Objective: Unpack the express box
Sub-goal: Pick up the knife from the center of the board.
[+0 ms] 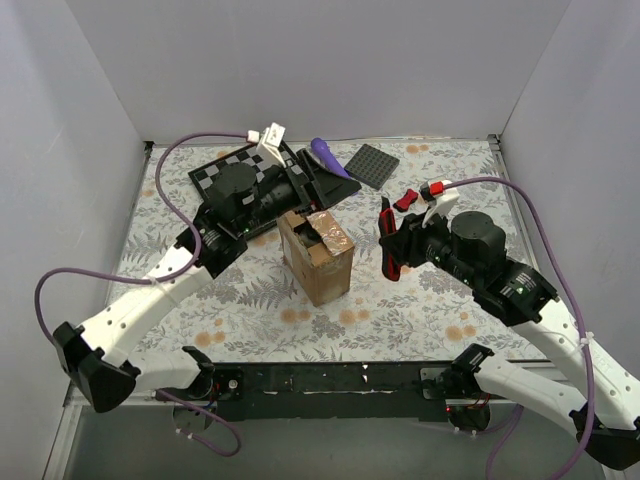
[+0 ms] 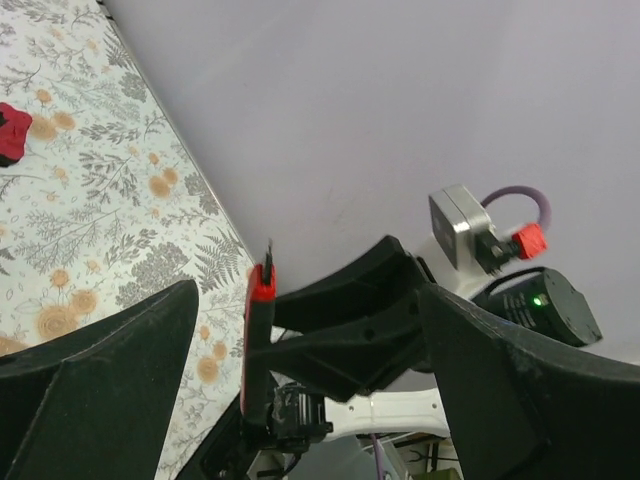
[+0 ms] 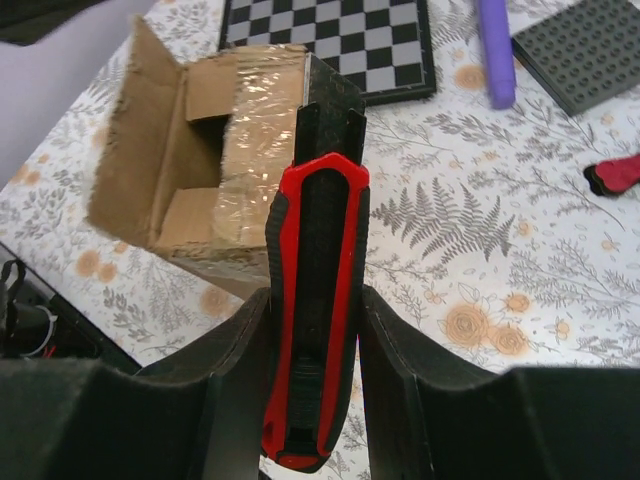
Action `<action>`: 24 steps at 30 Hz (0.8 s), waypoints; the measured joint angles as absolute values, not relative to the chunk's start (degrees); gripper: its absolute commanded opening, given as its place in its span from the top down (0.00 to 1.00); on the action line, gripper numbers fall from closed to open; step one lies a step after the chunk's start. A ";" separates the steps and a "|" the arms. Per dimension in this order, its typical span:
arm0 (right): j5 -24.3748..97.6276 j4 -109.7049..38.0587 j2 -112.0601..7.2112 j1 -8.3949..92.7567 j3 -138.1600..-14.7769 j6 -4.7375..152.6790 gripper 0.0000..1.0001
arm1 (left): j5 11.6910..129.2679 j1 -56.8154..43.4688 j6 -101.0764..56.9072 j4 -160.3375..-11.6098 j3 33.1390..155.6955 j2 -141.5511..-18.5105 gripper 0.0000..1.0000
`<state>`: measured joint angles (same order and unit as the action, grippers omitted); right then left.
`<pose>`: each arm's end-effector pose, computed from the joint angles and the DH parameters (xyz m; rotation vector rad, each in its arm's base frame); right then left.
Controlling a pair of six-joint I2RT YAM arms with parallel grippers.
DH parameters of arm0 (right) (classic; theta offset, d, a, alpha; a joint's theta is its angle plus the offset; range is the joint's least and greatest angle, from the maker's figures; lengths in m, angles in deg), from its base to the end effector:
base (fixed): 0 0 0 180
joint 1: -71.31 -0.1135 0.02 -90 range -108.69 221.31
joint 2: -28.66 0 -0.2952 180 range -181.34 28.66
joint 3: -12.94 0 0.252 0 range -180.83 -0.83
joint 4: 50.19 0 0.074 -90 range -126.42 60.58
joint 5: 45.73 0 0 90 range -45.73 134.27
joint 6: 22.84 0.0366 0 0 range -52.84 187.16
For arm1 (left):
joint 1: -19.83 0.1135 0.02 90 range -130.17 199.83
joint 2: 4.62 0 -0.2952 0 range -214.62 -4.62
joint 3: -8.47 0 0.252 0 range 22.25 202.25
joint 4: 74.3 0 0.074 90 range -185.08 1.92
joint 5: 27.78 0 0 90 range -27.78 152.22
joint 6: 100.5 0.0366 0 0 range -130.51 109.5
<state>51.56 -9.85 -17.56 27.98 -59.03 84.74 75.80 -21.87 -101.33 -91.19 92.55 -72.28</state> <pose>0.1119 0.0992 0.4083 -0.3265 1.8412 0.6292 0.1877 -0.1788 0.4569 -0.6061 1.8845 -1.8791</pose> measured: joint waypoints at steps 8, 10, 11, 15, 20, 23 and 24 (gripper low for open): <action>46.40 -9.55 -17.14 26.93 -62.37 80.78 0.99 | 75.67 -27.40 -97.66 -97.51 100.53 -83.67 0.18; 45.92 -9.50 -17.19 26.93 -62.57 80.35 0.99 | 75.08 -28.90 -96.92 -99.24 100.55 -85.11 0.18; 45.72 -9.50 -17.19 26.91 -62.57 80.24 0.99 | 75.08 -29.54 -96.61 -100.09 100.73 -85.79 0.18; 45.48 -9.50 -17.47 26.86 -62.72 79.98 0.99 | 74.73 -31.11 -95.32 -101.99 102.06 -87.80 0.24; 45.35 -9.50 -17.91 26.58 -62.90 79.76 0.99 | 74.01 -32.01 -94.29 -102.45 103.30 -88.11 0.43; 45.33 -9.50 -18.00 26.53 -62.90 79.56 0.99 | 73.46 -32.07 -93.81 -102.67 103.33 -88.11 0.57; 45.33 -9.50 -18.04 26.53 -62.90 79.41 0.99 | 73.31 -32.07 -93.70 -102.71 103.33 -88.11 0.60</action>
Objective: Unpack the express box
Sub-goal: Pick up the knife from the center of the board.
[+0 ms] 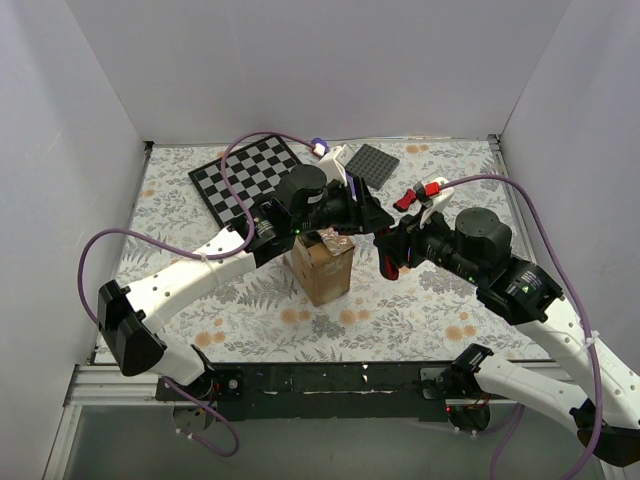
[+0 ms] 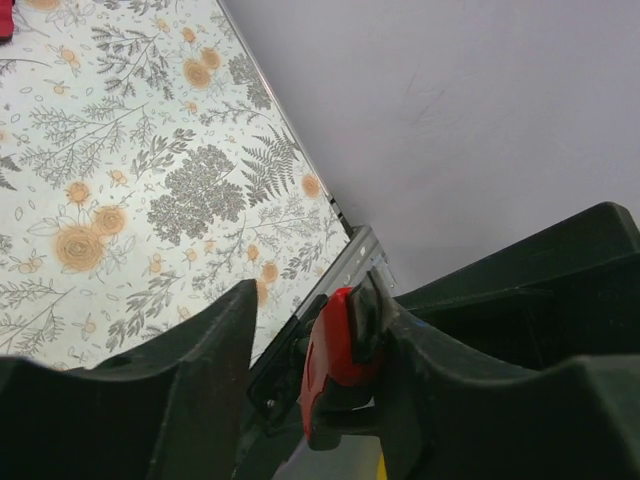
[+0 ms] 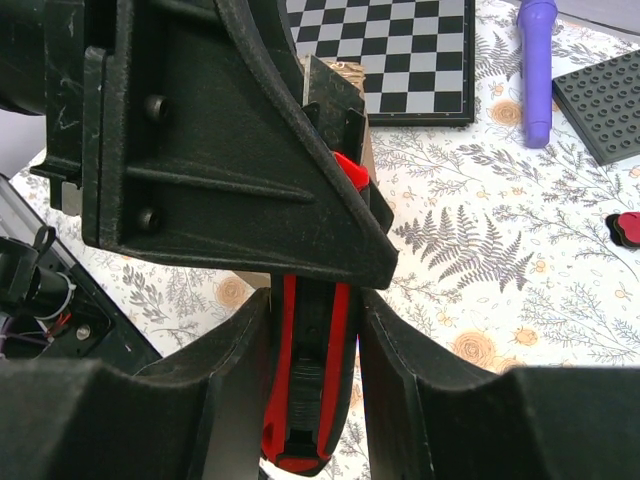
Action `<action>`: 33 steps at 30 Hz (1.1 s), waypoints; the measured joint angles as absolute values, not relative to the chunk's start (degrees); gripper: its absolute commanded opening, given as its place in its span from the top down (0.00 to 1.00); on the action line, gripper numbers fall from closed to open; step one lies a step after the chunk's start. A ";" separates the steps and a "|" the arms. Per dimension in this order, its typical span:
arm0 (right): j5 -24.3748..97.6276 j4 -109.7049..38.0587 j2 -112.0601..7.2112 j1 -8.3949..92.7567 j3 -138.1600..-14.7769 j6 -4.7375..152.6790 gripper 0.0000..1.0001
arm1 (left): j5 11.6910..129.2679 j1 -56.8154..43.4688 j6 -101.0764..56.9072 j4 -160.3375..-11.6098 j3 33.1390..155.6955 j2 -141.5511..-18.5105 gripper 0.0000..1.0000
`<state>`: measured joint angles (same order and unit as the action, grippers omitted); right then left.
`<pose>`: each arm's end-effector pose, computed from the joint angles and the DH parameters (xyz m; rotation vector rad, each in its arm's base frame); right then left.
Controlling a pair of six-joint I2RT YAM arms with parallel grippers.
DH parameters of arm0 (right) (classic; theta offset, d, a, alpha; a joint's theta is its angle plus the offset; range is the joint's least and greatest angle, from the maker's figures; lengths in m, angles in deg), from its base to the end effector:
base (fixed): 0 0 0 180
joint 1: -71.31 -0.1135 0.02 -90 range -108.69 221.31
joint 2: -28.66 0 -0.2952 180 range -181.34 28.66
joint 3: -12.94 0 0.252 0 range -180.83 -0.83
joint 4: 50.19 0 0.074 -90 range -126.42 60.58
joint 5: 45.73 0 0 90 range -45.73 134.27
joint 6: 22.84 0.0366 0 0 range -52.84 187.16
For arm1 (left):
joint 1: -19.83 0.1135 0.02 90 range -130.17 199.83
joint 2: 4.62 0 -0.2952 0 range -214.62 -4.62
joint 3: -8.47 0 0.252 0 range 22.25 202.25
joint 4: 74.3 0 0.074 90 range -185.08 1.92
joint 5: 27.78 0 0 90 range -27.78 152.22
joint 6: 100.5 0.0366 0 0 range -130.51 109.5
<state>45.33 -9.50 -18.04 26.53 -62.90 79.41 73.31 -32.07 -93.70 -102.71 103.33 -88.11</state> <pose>0.1041 0.1024 0.4289 -0.4984 1.7574 0.6970 0.2034 -0.2709 0.4243 -0.4602 2.2533 -1.6526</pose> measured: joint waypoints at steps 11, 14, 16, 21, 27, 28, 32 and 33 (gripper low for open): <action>45.28 -9.30 -18.54 26.49 -62.98 78.25 0.52 | 73.07 -32.42 -93.79 -99.72 101.21 -86.66 1.00; 44.93 -9.44 -18.43 26.16 -62.98 79.19 0.11 | 72.26 -32.42 -94.03 -97.95 98.98 -85.24 1.00; 44.93 -9.61 -17.65 26.18 -62.98 80.37 0.07 | 71.56 -32.34 -93.73 -97.88 98.08 -84.26 1.00; 44.93 -10.55 -15.11 26.23 -62.98 83.80 0.06 | 72.48 -29.08 -93.77 -96.31 97.77 -82.58 1.00; 44.43 -15.23 -11.16 26.25 -59.57 91.03 0.06 | 78.73 -21.01 -97.31 -88.59 92.24 -79.04 1.00; 44.06 -16.50 -10.11 26.25 -58.00 92.26 0.05 | 79.63 -20.34 -97.68 -87.85 91.57 -78.67 1.00; 43.21 -20.04 -7.66 26.25 -53.70 96.87 0.05 | 83.32 -20.42 -99.52 -83.63 89.56 -77.70 1.00; 43.16 -21.09 -7.57 26.25 -53.04 97.94 0.05 | 84.04 -20.45 -100.02 -82.56 88.79 -77.29 1.00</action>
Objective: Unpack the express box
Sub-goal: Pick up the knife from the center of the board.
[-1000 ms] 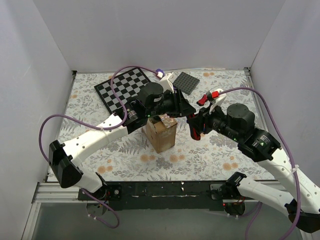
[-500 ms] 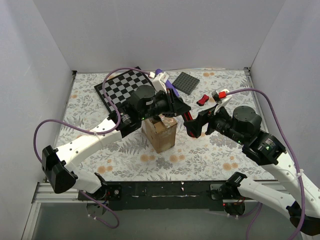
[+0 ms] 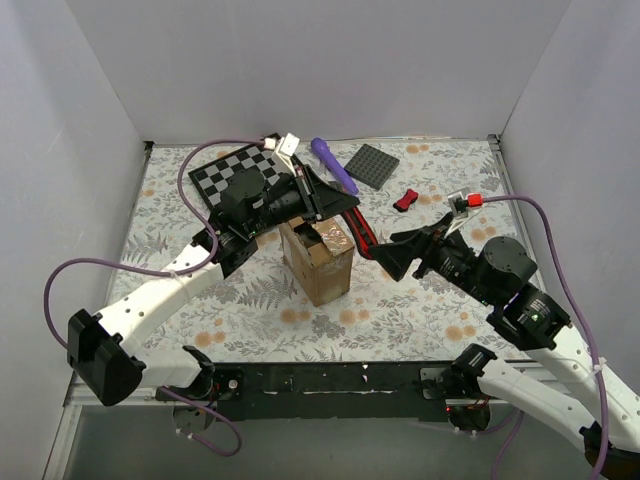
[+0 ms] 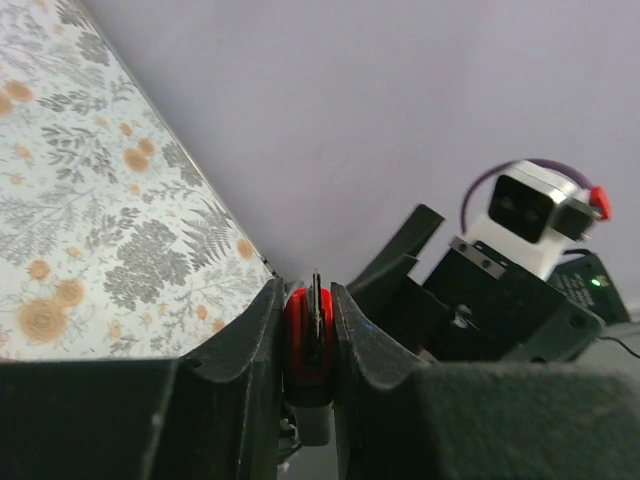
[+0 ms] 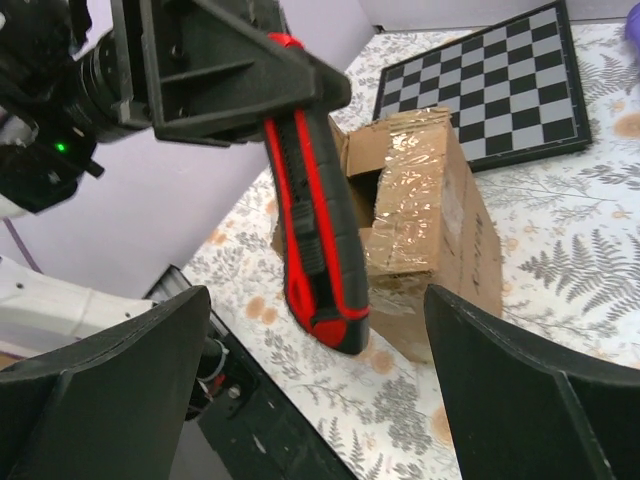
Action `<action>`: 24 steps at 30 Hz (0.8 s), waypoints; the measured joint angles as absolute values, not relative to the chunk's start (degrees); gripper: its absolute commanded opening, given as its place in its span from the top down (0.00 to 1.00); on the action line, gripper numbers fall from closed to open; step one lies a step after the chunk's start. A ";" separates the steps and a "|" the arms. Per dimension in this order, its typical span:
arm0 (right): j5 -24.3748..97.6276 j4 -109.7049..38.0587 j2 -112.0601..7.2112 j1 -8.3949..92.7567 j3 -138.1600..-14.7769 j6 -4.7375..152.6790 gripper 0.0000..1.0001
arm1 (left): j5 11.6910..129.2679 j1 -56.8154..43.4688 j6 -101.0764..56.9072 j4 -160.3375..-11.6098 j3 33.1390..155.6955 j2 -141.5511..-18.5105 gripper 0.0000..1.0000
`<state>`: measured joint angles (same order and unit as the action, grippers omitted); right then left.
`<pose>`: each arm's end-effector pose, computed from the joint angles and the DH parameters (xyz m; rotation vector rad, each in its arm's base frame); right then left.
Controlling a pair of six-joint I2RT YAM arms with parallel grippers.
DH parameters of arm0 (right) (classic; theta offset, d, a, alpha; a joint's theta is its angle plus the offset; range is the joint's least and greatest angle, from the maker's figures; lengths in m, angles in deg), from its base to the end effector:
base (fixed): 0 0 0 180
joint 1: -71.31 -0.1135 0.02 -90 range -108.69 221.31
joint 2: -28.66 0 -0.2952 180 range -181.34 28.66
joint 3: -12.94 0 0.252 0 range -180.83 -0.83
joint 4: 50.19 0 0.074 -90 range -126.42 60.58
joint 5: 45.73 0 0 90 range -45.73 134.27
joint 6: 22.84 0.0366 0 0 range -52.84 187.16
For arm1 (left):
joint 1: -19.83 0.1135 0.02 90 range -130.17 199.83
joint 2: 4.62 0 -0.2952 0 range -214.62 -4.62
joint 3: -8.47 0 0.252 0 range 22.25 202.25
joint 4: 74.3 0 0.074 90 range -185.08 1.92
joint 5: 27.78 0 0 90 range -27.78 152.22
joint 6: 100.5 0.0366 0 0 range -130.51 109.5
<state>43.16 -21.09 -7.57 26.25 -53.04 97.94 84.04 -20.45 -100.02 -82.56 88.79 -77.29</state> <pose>0.0781 0.0792 0.4143 -0.2224 1.6445 1.0441 0.2123 -0.1977 0.4277 -0.4821 1.9593 -1.9379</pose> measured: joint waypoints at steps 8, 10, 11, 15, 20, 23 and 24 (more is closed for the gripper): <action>43.45 -35.10 -4.14 26.25 -40.97 108.41 0.07 | 85.31 -20.93 -106.84 -70.49 78.34 -71.80 1.00; 43.47 -38.81 -4.10 26.25 -38.81 110.71 0.08 | 84.41 -21.36 -108.06 -67.67 76.18 -70.91 1.00; 43.47 -40.19 -4.36 26.25 -38.22 111.51 0.09 | 84.09 -21.69 -108.37 -67.11 75.85 -70.82 1.00; 43.12 -45.94 -6.65 26.25 -38.05 113.57 0.18 | 83.45 -23.20 -108.63 -65.25 75.83 -70.82 1.00; 41.76 -50.96 -9.71 26.25 -38.09 114.51 0.32 | 83.41 -23.81 -108.43 -64.96 75.85 -70.84 1.00; 40.10 -53.19 -11.53 26.32 -38.55 114.97 0.42 | 82.99 -23.72 -108.11 -65.25 75.85 -70.84 1.00; 39.69 -53.59 -11.88 26.29 -38.59 114.86 0.43 | 82.99 -23.75 -108.02 -65.44 75.85 -70.84 1.00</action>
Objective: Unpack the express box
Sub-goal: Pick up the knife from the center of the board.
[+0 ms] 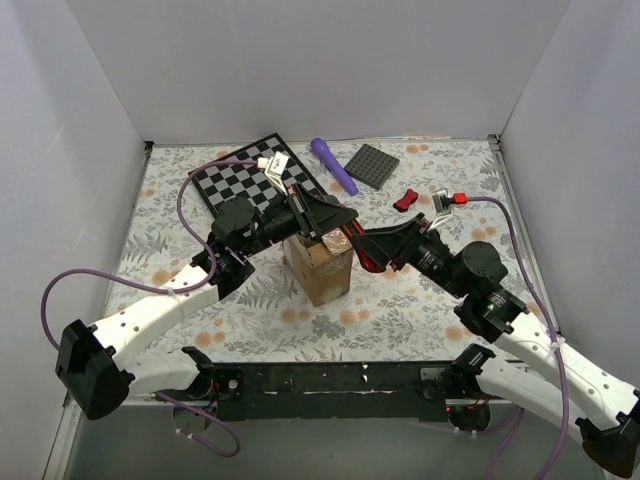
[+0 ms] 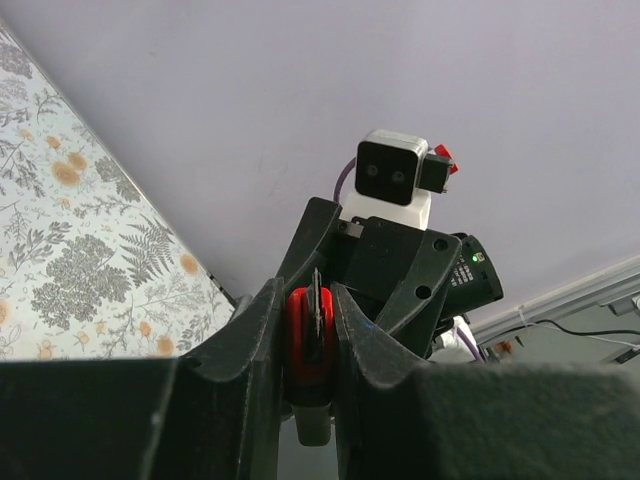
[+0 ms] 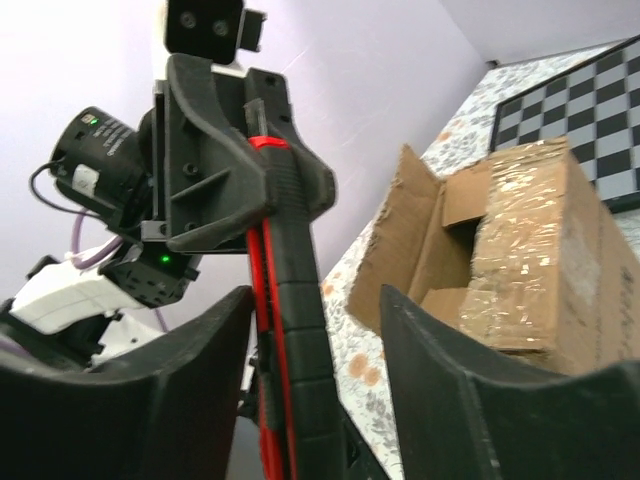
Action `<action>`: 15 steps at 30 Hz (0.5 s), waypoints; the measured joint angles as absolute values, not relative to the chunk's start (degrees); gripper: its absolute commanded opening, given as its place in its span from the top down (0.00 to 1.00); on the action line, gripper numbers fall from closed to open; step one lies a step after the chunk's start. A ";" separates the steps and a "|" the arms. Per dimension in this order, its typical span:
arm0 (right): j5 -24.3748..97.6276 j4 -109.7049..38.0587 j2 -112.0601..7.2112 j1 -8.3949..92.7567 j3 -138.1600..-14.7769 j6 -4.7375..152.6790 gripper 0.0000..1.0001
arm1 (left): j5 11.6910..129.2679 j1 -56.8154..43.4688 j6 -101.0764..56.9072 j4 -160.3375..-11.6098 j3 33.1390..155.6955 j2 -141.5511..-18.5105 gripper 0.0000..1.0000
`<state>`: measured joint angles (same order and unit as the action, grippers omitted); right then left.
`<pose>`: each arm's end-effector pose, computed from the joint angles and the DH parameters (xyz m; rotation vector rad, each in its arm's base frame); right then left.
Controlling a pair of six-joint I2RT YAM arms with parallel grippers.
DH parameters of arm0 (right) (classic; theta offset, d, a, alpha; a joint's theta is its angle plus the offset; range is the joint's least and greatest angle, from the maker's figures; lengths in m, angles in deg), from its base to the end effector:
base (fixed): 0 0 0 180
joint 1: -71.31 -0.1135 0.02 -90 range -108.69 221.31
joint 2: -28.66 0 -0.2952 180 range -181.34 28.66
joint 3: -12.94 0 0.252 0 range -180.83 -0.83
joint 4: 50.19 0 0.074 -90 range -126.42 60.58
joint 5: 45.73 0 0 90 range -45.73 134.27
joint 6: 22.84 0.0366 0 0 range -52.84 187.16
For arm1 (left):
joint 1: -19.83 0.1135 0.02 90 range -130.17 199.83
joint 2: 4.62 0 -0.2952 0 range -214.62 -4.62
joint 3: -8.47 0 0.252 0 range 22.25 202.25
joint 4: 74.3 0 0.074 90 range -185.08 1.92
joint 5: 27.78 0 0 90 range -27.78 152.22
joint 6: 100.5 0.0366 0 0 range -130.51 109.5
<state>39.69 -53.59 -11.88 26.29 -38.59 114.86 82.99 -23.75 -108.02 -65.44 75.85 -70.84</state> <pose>0.1040 0.1082 0.3809 -0.0412 1.4653 1.4060 0.1790 -0.1883 0.4076 -0.4722 1.8069 -2.1624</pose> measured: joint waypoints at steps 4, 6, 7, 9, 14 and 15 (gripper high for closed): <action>36.89 -54.44 -13.21 26.29 -38.94 114.90 0.55 | 83.04 -23.81 -107.50 -66.14 75.85 -70.84 1.00; 35.01 -54.51 -14.41 26.29 -39.75 114.77 0.71 | 83.04 -23.79 -107.36 -66.56 75.85 -70.84 1.00; 33.96 -54.59 -14.87 26.29 -40.03 114.86 0.76 | 83.02 -23.79 -107.50 -66.89 75.85 -70.84 1.00; 32.89 -54.53 -15.00 26.34 -40.38 115.12 0.97 | 83.21 -23.72 -107.95 -66.65 75.87 -70.77 0.89; 32.13 -51.31 -14.26 26.67 -41.70 112.67 0.99 | 82.38 -23.85 -106.36 -68.20 76.51 -70.51 0.24; 32.24 -49.85 -13.91 26.67 -42.09 111.82 0.99 | 81.88 -23.85 -105.53 -69.25 76.95 -70.49 0.21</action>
